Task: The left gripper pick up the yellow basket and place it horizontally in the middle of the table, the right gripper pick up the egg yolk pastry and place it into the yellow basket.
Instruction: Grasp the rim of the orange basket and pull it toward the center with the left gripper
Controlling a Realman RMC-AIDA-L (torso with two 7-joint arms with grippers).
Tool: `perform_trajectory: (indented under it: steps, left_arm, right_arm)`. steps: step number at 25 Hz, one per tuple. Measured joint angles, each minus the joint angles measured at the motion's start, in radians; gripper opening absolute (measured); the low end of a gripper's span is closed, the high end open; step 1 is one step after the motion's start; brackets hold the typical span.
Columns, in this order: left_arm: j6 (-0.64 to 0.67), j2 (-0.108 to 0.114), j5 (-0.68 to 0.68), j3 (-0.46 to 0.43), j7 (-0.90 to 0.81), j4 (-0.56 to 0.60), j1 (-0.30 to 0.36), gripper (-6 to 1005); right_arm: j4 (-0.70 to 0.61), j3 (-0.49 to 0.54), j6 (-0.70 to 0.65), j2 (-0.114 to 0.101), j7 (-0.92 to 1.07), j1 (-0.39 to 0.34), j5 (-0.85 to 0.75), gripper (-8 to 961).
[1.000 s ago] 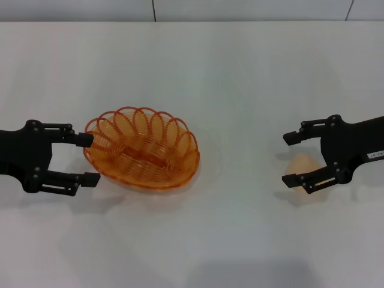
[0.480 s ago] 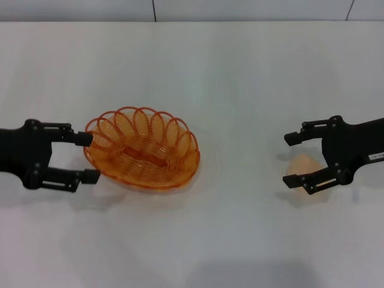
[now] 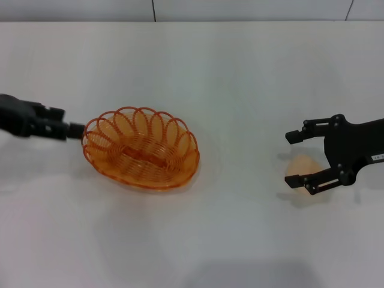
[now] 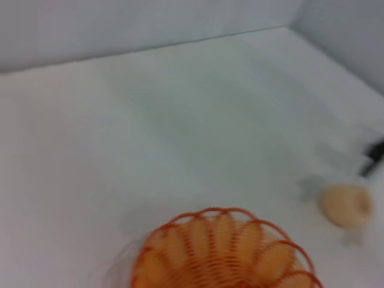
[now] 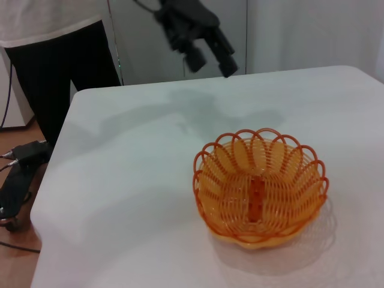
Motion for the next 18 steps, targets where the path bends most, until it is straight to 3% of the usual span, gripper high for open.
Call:
perform_trajectory:
  steps: [5,8,14,18]
  left_arm:
    - [-0.048,0.025,0.123,0.002,-0.221,-0.013,-0.071,776]
    - [-0.071,0.025,0.233,0.003,-0.291,-0.046,-0.125,774]
    - [-0.147,0.001,0.43,0.005,-0.357,-0.186,-0.236,771]
    - [-0.223,-0.02,0.477,0.019,-0.37,-0.25,-0.278,768]
  right_arm:
    - [-0.001,0.0,-0.005,0.001,-0.026,-0.013,0.013,855]
    - [-0.001,-0.003,-0.005,0.001,-0.031,-0.016,0.017,854]
    - [-0.001,-0.021,-0.006,0.002,-0.04,-0.016,0.029,854]
    - [0.0,-0.021,-0.006,0.002,-0.043,-0.017,0.03,854]
